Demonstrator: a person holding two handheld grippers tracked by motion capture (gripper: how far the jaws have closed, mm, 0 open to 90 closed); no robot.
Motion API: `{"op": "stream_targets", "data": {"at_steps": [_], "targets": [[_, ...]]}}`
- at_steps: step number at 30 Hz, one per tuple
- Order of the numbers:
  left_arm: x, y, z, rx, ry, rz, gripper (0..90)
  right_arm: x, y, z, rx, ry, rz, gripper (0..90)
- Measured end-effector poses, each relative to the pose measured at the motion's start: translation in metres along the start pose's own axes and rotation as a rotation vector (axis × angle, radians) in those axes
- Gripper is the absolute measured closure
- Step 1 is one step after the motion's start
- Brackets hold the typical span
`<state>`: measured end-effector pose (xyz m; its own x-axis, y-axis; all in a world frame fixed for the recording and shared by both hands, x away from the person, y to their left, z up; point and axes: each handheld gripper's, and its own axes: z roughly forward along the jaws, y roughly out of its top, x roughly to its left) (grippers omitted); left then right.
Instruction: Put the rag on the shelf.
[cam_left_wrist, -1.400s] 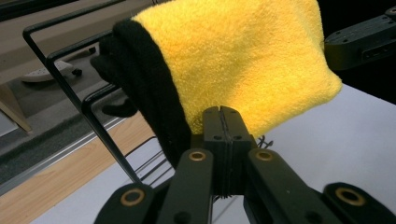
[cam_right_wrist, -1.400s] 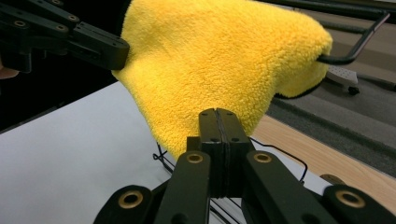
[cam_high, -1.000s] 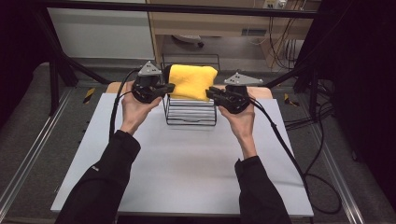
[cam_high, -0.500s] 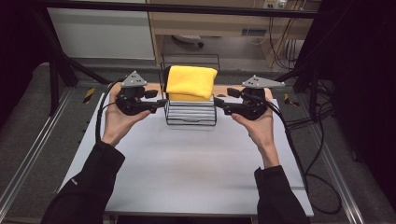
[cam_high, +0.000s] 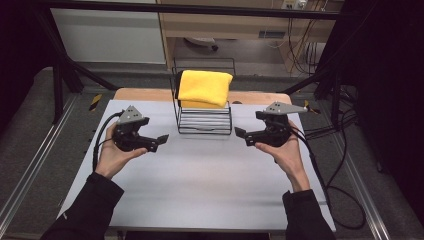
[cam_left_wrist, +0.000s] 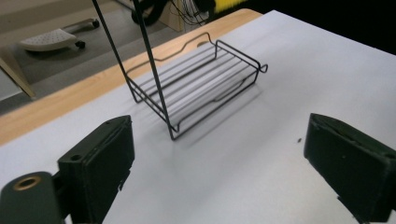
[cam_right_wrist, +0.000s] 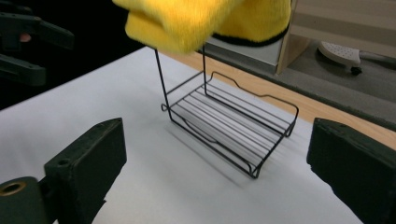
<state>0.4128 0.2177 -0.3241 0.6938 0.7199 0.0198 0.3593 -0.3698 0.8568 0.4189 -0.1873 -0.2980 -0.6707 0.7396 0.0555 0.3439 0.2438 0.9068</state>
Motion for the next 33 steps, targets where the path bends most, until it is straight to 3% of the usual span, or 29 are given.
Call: {"op": "stream_targets", "data": {"at_steps": [9,16,28,33], "targets": [[-0.007,-0.054,-0.001,0.012,-0.006,-0.024,6.8,-0.005,-0.054,0.003,0.055,0.021,0.069,0.6],[-0.010,-0.087,-0.001,0.035,-0.017,-0.022,7.3,-0.009,-0.097,0.000,0.085,0.043,0.091,0.6],[-0.006,-0.116,-0.004,0.065,-0.031,-0.039,7.4,-0.021,-0.151,-0.013,0.180,0.060,0.077,0.6],[-0.005,-0.124,-0.006,0.084,-0.025,-0.025,7.4,-0.026,-0.166,-0.021,0.193,0.055,0.107,0.6]]}}
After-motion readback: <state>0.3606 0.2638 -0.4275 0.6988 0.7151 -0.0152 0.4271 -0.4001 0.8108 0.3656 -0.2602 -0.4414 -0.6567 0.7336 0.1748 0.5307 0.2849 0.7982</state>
